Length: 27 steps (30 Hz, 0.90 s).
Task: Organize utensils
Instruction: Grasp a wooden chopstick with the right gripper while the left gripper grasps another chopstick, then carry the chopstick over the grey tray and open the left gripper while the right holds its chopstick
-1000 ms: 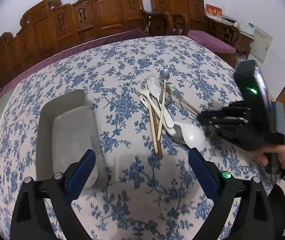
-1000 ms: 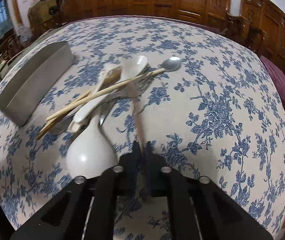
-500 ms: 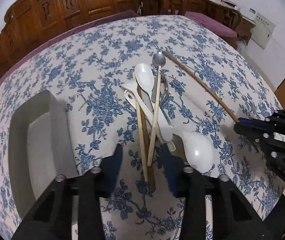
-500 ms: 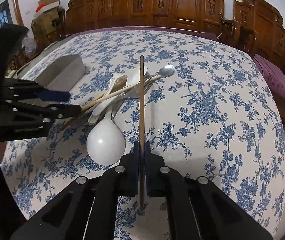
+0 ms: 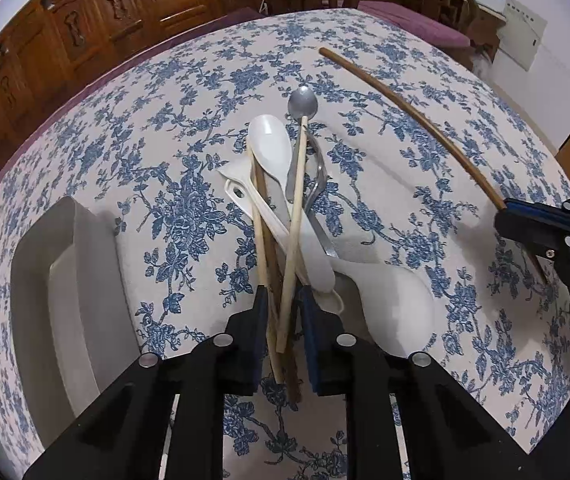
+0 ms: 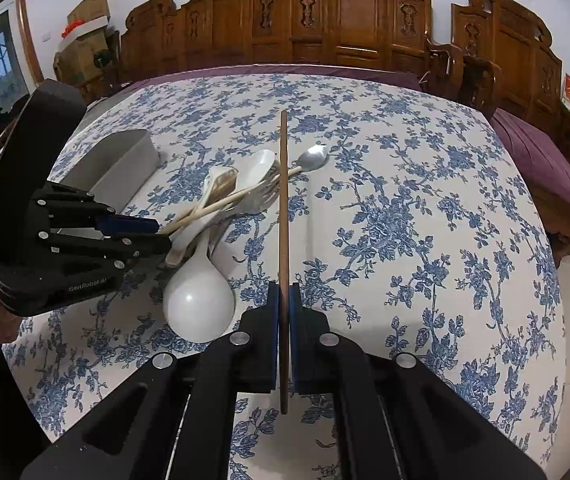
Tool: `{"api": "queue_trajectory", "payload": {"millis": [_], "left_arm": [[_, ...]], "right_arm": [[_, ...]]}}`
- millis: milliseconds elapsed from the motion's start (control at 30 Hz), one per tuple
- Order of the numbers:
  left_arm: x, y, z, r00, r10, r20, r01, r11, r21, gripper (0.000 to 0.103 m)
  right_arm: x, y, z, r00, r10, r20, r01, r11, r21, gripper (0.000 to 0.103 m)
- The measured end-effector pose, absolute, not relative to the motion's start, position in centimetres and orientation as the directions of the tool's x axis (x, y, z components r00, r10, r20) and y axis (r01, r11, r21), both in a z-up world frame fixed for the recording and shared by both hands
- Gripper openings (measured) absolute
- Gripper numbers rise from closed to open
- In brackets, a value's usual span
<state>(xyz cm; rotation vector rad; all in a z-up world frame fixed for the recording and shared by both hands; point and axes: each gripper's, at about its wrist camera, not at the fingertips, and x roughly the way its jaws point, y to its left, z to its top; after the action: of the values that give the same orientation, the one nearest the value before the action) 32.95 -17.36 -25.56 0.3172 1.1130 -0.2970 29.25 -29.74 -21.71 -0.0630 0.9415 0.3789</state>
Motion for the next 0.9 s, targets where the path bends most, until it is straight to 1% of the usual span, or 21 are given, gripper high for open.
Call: {"api": "queue_trajectory", "payload": {"millis": [100,367,467,667,900], "left_arm": [[33.3,-17.4,-25.5,0.408,-0.072,-0.91,0.392,0.914,0.103,0.013],[33.5,-17.9,-25.8,0.421,-0.018,-0.907,0.413,0.894,0.175,0.012],[33.5,-18.0,-25.7,0.428,-0.007,-0.904,0.42,0.887,0.192,0.005],[32.8,-17.6,-25.4,0.43,-0.037,-0.902,0.422,0.892,0.165,0.004],[30.9,-16.0,-23.0,0.465,-0.115,-0.878,0.393,0.915,0.088,0.004]], "right_arm": [[29.3,-29.8,-21.7,0.528,0.289,-0.798,-0.343,0.933,0.11,0.006],[29.3,-30.0,-21.6,0.531,0.288,-0.797,-0.337,0.935,0.114,0.006],[29.3,-30.0,-21.5,0.532,0.287,-0.797,-0.338,0.935,0.112,0.006],[29.3,-29.9,-21.4,0.533,0.288,-0.796,-0.339,0.934,0.111,0.006],[29.1,-29.2,-21.1,0.531,0.293,-0.795,-0.352,0.93,0.108,0.006]]}}
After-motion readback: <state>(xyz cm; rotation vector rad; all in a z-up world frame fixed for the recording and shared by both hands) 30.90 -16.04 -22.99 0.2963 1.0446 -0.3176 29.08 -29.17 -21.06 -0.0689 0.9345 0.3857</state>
